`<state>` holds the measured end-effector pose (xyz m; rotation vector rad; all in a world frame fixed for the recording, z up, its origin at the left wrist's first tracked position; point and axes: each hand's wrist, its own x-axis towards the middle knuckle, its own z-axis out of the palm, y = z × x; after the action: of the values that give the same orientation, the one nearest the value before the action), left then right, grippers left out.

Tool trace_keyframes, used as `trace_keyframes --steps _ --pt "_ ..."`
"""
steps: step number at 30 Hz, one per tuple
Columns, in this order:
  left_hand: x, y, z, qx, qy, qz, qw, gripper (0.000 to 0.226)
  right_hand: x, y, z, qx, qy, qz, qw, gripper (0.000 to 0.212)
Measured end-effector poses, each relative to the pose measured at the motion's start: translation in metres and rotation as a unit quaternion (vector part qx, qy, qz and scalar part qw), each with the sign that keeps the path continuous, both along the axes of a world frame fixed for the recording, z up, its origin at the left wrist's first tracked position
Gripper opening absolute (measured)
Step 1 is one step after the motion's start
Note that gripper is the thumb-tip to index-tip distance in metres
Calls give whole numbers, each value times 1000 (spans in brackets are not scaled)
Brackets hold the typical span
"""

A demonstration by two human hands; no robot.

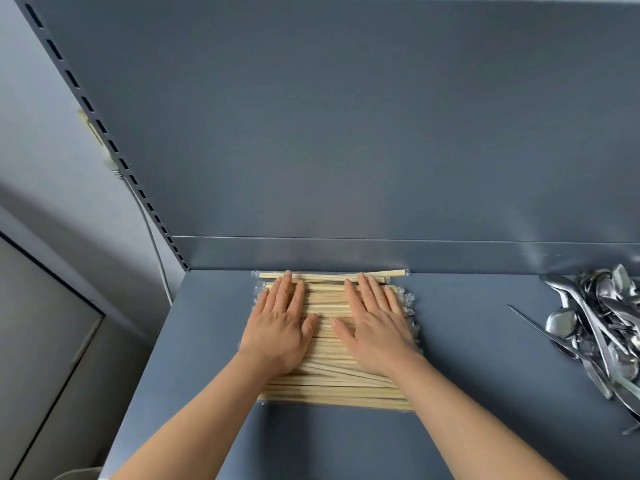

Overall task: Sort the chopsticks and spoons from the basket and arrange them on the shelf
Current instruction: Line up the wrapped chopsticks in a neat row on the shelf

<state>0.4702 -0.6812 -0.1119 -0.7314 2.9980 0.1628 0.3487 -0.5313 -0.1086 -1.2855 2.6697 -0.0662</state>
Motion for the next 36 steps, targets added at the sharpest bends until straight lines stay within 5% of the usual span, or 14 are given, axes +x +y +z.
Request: trace_keyframes --steps 11,16,22,30,34,36 --pt "32 23 -3 -4 32 8 999 66 27 22 -7 -26 -12 11 1000 66" --pt "41 32 7 -35 49 20 998 56 40 33 -2 -162 -13 -30 986 59" --pt "64 49 5 14 96 12 995 56 50 42 -1 -84 -46 2 995 51" --pt "90 57 2 -1 58 -8 998 65 67 55 1 -21 2 38 999 80" --pt "104 48 7 58 159 45 985 72 64 67 6 -136 -11 -32 990 83" --pt "113 42 8 194 228 127 946 80 57 83 7 -241 -86 -147 956 74"
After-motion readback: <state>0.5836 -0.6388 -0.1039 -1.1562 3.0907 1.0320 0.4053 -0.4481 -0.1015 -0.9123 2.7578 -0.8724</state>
